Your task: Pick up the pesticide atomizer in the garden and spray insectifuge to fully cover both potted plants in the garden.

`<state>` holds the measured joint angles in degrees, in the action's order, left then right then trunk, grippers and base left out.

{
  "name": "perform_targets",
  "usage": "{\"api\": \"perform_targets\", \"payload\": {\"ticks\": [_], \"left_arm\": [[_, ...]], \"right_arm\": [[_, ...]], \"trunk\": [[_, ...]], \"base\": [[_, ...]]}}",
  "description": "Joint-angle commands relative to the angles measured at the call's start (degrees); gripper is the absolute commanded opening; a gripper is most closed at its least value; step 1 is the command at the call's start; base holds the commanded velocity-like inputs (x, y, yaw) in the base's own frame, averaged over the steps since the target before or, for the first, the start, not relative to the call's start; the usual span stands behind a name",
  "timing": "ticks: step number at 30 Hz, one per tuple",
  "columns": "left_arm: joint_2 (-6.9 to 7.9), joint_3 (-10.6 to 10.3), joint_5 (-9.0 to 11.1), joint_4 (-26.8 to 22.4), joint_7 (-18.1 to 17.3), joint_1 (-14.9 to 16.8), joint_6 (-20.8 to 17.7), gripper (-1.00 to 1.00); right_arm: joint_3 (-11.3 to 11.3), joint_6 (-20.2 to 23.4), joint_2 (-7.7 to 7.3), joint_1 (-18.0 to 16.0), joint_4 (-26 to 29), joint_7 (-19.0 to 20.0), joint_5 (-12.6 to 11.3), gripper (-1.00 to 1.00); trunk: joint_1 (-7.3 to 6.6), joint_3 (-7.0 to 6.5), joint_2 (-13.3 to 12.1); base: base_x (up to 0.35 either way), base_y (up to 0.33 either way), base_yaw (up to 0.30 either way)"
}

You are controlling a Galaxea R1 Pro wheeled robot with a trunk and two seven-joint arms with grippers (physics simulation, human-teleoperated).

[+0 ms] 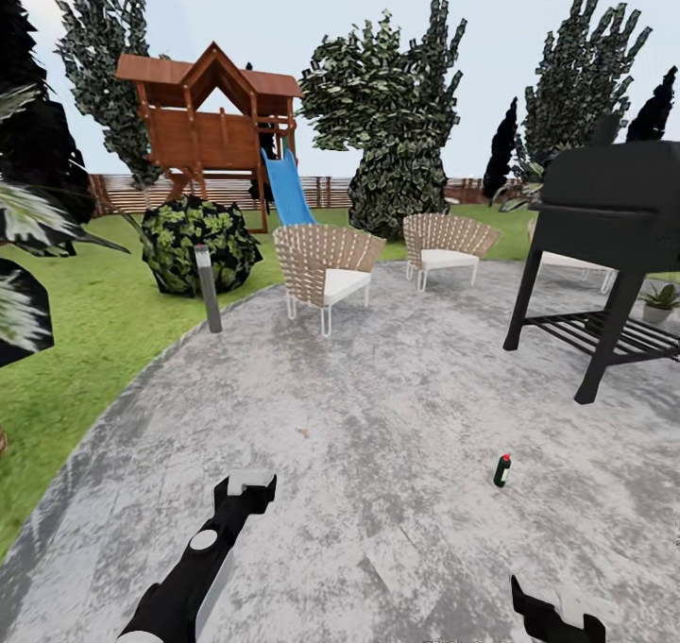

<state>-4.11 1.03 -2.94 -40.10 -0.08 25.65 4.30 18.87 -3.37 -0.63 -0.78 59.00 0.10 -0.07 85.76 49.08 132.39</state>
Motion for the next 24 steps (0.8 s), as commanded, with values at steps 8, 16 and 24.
{"api": "perform_targets", "payload": {"ticks": [8, 16, 24], "left_arm": [[-0.02, 0.11, -0.31, 0.02, -0.01, 0.02, 0.18, 1.0], [-0.02, 0.11, -0.31, 0.0, -0.01, 0.02, 0.2, 1.0], [-0.02, 0.06, -0.31, 0.0, -0.01, 0.02, 0.2, 1.0]], "right_arm": [[0.02, -0.14, -0.02, -0.04, -0.05, -0.01, -0.01, 1.0], [0.02, -0.14, 0.01, -0.04, -0.04, 0.01, -0.02, 1.0], [0.02, -0.15, 0.01, -0.03, -0.07, 0.0, -0.02, 1.0]], "trunk": [[-0.01, 0.05, 0.02], [-0.01, 0.05, 0.02], [-0.01, 0.05, 0.02]], "base": [[0.0, 0.176, -0.281], [0.0, 0.132, -0.282], [0.0, 0.007, -0.282]]}}
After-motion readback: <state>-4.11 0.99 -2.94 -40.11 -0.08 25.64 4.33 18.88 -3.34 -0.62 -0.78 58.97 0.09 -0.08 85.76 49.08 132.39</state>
